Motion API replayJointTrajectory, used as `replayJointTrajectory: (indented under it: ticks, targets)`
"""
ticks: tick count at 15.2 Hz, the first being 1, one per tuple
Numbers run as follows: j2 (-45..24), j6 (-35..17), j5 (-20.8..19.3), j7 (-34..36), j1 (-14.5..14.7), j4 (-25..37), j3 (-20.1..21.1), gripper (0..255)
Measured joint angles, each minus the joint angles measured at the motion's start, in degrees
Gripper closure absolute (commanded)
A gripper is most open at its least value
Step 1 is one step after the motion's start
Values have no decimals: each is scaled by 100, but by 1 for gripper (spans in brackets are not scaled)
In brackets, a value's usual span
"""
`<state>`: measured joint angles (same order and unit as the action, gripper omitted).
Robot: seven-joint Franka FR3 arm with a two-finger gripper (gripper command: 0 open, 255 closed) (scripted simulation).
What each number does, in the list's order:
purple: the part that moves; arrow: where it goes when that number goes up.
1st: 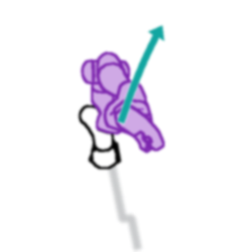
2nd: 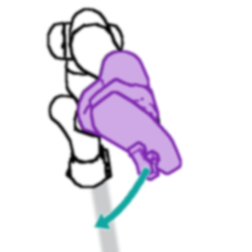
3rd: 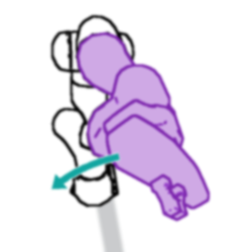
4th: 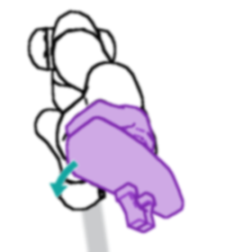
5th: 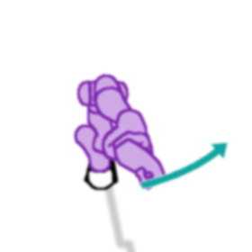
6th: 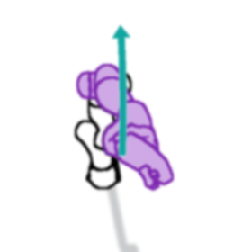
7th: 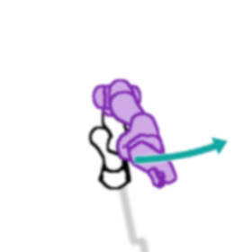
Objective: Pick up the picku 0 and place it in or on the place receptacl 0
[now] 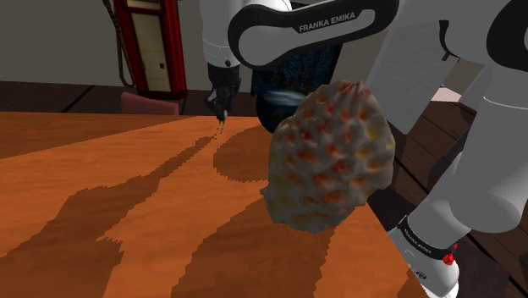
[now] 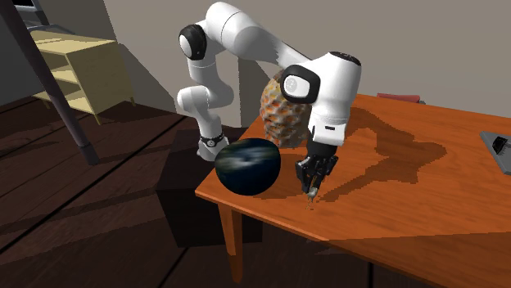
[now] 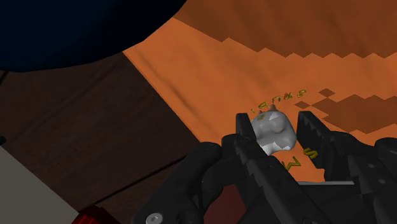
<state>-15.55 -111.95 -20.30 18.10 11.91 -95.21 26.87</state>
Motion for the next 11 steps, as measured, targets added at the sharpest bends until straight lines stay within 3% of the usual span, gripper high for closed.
replayJointTrajectory:
  ticks: [11]
  targets:
    - [71, 699, 101, -184, 36, 658, 37, 255]
